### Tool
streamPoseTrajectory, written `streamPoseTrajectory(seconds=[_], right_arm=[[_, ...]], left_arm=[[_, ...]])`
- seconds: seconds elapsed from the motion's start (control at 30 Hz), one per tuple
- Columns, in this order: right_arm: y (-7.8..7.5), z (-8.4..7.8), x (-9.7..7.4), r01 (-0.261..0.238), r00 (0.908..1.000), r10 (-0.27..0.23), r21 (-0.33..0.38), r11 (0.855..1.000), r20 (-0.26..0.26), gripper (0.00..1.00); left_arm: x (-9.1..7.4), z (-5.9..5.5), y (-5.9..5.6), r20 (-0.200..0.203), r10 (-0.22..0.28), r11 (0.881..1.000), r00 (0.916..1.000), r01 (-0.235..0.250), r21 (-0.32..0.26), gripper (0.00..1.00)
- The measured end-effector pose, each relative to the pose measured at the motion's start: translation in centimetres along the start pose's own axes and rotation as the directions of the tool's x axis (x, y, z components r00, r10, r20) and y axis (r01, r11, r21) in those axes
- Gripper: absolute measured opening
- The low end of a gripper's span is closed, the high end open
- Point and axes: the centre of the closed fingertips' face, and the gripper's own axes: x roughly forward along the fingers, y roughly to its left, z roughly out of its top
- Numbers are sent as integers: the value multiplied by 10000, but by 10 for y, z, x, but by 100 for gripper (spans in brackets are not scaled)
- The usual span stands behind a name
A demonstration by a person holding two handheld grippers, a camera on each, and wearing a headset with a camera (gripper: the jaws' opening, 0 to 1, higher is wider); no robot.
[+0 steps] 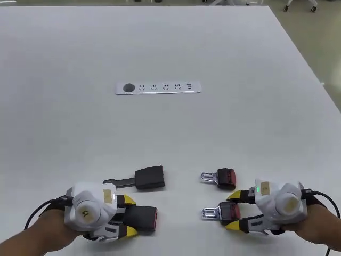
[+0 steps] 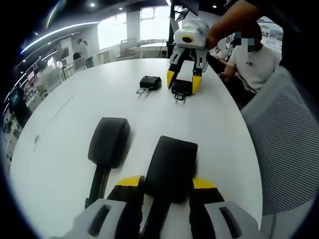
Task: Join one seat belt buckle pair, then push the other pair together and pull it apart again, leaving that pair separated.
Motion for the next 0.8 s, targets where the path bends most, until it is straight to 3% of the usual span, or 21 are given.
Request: streamPoseTrajectory(seconds=[0.2, 0.47, 0.8], right_arm=[[6, 9, -5, -34, 9996, 35, 19, 10000, -281, 35], [2, 6, -2, -248, 9951, 277, 315, 9992, -945, 34], [1, 1, 0, -317, 9871, 300, -80, 9995, -1572, 34]], left_arm=[[2, 0, 0, -85, 224, 9995, 9997, -225, -200, 36], [2, 2, -3, -356, 218, 9996, 9991, -223, -146, 35], [2, 0, -4, -445, 314, 9991, 9985, -327, -281, 35]])
